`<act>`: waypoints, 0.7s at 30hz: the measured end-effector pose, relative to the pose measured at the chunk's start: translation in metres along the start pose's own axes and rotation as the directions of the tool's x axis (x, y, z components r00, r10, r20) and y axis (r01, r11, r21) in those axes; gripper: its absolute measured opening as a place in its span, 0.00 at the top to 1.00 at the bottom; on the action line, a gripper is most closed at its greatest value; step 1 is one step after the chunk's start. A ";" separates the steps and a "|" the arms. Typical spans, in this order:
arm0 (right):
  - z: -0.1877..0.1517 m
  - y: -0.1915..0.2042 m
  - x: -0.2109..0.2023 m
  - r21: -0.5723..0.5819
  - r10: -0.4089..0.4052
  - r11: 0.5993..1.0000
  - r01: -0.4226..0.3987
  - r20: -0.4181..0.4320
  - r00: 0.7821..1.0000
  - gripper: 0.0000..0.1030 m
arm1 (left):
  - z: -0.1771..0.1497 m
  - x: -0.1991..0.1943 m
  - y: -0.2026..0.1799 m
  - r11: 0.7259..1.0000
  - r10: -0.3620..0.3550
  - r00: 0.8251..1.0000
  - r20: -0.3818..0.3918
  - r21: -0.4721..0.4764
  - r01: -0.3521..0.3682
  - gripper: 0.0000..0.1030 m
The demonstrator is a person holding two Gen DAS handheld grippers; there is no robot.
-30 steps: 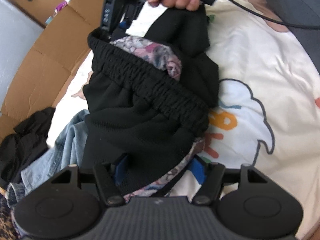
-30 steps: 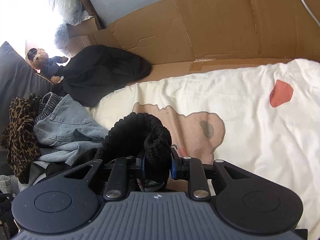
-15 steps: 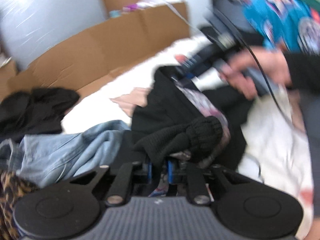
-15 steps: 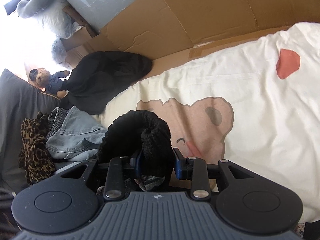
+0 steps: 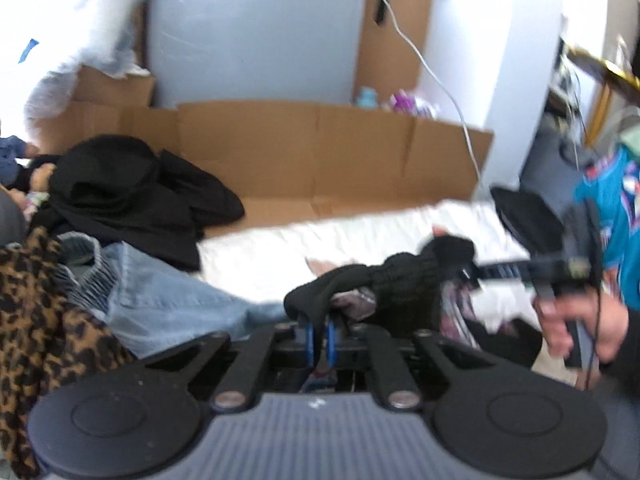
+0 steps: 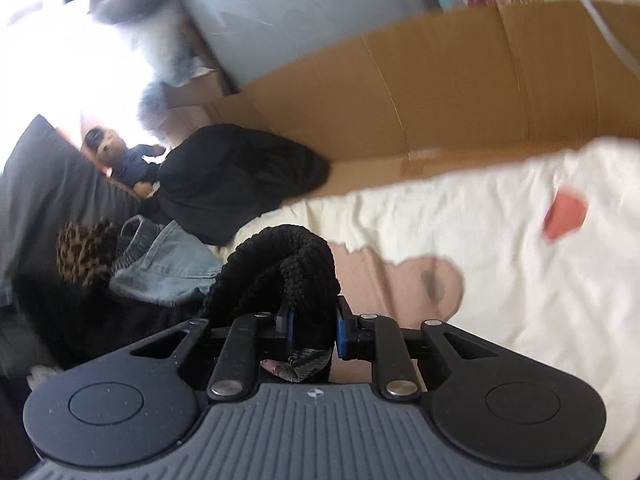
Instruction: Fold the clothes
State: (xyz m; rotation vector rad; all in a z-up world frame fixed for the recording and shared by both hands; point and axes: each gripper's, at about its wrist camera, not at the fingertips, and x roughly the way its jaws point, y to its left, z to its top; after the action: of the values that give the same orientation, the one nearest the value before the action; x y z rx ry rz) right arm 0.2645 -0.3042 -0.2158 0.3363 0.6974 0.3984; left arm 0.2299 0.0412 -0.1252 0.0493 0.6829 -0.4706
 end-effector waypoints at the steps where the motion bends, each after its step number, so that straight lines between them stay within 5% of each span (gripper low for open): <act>1: 0.002 0.002 -0.008 -0.004 0.004 1.000 -0.004 0.006 1.000 0.83 | 0.005 -0.006 0.000 1.000 0.003 1.000 0.013 -0.006 -0.003 0.94; 10: 0.054 0.036 -0.108 -0.188 -0.030 0.981 0.052 0.115 0.993 0.83 | 0.053 -0.073 -0.014 1.000 0.016 0.991 0.135 -0.014 -0.014 0.95; 21: 0.133 0.092 -0.225 -0.367 -0.038 0.918 0.148 0.290 0.956 0.83 | 0.108 -0.161 -0.041 1.000 0.014 0.940 0.340 0.018 -0.022 0.96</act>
State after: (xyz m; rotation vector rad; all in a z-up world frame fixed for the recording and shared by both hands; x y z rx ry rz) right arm 0.1753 -0.3498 0.0430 -0.0186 0.3452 0.3786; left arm 0.1676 0.0479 0.0629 -0.0064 0.3371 -0.4549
